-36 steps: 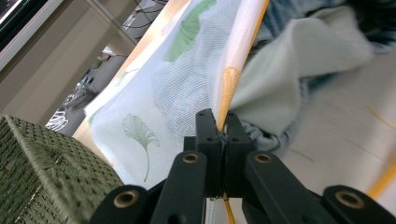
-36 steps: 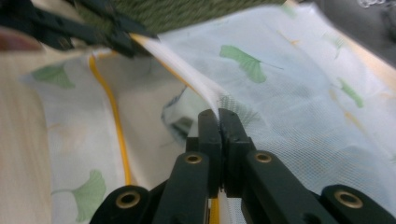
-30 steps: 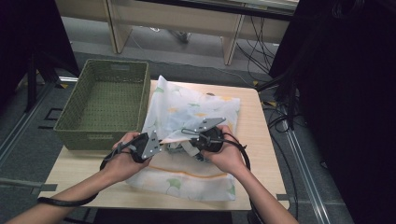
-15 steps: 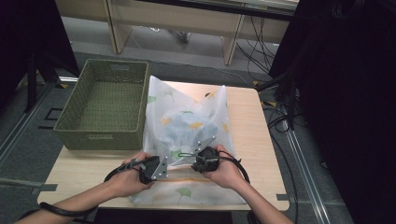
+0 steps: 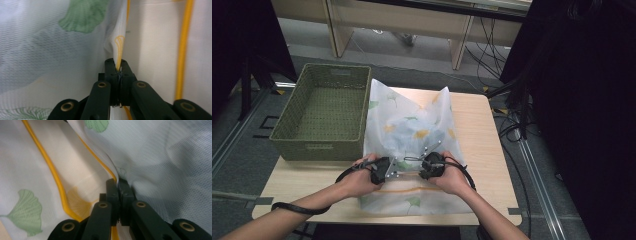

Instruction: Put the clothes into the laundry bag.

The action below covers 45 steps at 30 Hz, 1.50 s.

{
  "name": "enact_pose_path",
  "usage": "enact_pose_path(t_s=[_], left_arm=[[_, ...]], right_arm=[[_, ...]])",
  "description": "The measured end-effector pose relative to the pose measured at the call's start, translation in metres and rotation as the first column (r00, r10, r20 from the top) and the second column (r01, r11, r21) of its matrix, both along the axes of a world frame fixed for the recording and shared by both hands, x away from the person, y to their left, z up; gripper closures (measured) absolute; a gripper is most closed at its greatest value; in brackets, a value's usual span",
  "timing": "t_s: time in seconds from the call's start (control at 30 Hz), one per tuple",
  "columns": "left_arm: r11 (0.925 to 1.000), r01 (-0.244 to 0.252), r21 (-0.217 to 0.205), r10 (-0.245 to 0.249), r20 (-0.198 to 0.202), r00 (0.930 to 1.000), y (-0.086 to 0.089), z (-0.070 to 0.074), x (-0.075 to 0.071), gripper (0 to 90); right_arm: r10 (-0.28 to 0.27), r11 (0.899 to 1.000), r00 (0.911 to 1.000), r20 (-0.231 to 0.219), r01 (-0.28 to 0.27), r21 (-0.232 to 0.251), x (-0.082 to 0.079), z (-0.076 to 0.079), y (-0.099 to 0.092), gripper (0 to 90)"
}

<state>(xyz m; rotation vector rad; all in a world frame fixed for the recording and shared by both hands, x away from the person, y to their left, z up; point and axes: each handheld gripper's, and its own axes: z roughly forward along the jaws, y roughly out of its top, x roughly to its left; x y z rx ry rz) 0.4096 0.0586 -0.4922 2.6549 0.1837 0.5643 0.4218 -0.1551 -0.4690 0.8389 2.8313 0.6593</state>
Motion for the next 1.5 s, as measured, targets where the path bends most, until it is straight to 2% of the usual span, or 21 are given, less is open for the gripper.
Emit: enact_pose_path(t_s=[0.13,0.17,0.2,0.37,0.43,0.47,0.53,0.6,0.63,0.7,0.83,0.93,1.0,1.03,1.07,1.17,1.2,1.27,1.33,1.37,1.5], left_arm=[[0.9998,-0.018,0.008,0.017,0.014,0.9998,-0.001,-0.001,0.013,87.6],[0.9998,-0.020,0.001,0.020,0.010,0.9998,0.000,-0.001,0.014,87.6],[0.9998,-0.019,0.002,0.019,0.011,0.9998,0.001,-0.001,0.014,87.5],[0.9999,-0.006,-0.011,0.006,0.002,1.0000,0.009,0.001,0.005,87.0],[0.9999,-0.011,-0.012,0.011,0.001,0.9999,0.013,0.002,0.002,86.8],[0.9999,-0.004,-0.016,0.004,0.001,1.0000,0.015,0.002,0.001,86.8],[0.9998,-0.011,-0.018,0.011,-0.008,0.9999,0.019,0.001,-0.001,86.8],[0.9998,-0.009,-0.015,0.009,-0.016,0.9998,0.021,0.000,-0.003,86.8],[0.9999,0.002,-0.014,-0.002,-0.013,0.9999,0.022,-0.001,-0.004,86.7],[0.9998,0.002,-0.018,-0.002,-0.014,0.9999,0.023,-0.001,-0.004,86.1],[0.9958,0.005,-0.091,-0.009,-0.041,0.9991,0.028,0.007,-0.008,77.7],[0.9826,-0.012,-0.185,0.000,-0.062,0.9981,0.034,0.013,-0.013,68.9],[0.9799,-0.013,-0.199,0.001,-0.062,0.9981,0.036,0.016,-0.014,63.5],[0.9753,-0.017,-0.220,0.003,-0.064,0.9979,0.039,0.018,-0.016,63.5],[0.9633,-0.035,-0.266,0.015,-0.076,0.9970,0.045,0.024,-0.019,57.8],[0.9440,-0.064,-0.324,0.044,-0.070,0.9966,0.055,0.032,-0.023,52.6],[0.9430,-0.065,-0.326,0.047,-0.062,0.9970,0.058,0.034,-0.024,51.6],[0.9376,-0.082,-0.338,0.069,-0.052,0.9963,0.064,0.035,-0.025,50.6],[0.9311,-0.109,-0.348,0.094,-0.058,0.9938,0.070,0.035,-0.026,48.6],[0.9311,-0.109,-0.348,0.094,-0.058,0.9938,0.070,0.035,-0.026,47.4],[0.9196,-0.166,-0.356,0.150,-0.072,0.9861,0.085,0.032,-0.028,44.6]], right_arm=[[-0.025,1.000,0.9994,0.024,0.025,0.004,0.010,-0.001,0.001,89.6],[-0.026,1.000,0.9995,0.020,0.025,0.012,0.011,-0.002,0.001,89.5],[-0.062,0.998,0.9980,-0.005,0.062,0.018,0.007,-0.002,0.002,89.4],[0.007,1.000,0.9999,0.009,-0.007,0.020,0.002,-0.003,0.003,89.5],[0.007,1.000,1.0000,0.006,-0.008,0.021,-0.003,-0.003,0.007,89.5],[-0.017,1.000,0.9998,-0.011,0.017,0.023,-0.006,-0.002,0.008,89.5],[0.027,0.999,0.9996,0.004,-0.027,0.026,-0.006,-0.004,0.011,89.6],[-0.001,1.000,0.9998,-0.022,0.001,0.025,-0.010,-0.004,0.014,89.6],[0.032,0.999,0.9995,-0.001,-0.032,0.025,-0.009,-0.005,0.015,89.6],[0.036,0.999,0.9993,-0.006,-0.036,0.028,-0.009,-0.006,0.015,89.5],[0.037,0.999,0.9993,-0.009,-0.037,0.035,-0.007,-0.005,0.012,83.9],[0.037,0.998,0.9992,-0.014,-0.037,0.059,-0.007,0.000,0.007,77.6],[0.024,0.997,0.9996,-0.014,-0.023,0.076,-0.007,0.005,0.003,73.9],[0.024,0.997,0.9996,-0.014,-0.023,0.076,-0.007,0.005,0.003,73.9],[0.021,0.996,0.9997,-0.014,-0.019,0.092,-0.007,0.009,-0.003,70.1],[-0.012,0.995,0.9999,-0.006,0.013,0.099,-0.009,0.015,-0.014,67.8],[0.000,0.995,0.9999,0.014,-0.001,0.099,-0.007,0.016,-0.019,67.3],[-0.028,0.995,0.9996,0.003,0.027,0.099,-0.009,0.016,-0.024,67.0],[-0.024,0.995,0.9997,0.007,0.023,0.100,-0.009,0.016,-0.030,66.9],[-0.038,0.994,0.9993,-0.004,0.038,0.101,-0.010,0.016,-0.033,66.9],[-0.047,0.993,0.9989,-0.005,0.047,0.104,-0.013,0.015,-0.040,66.1]])
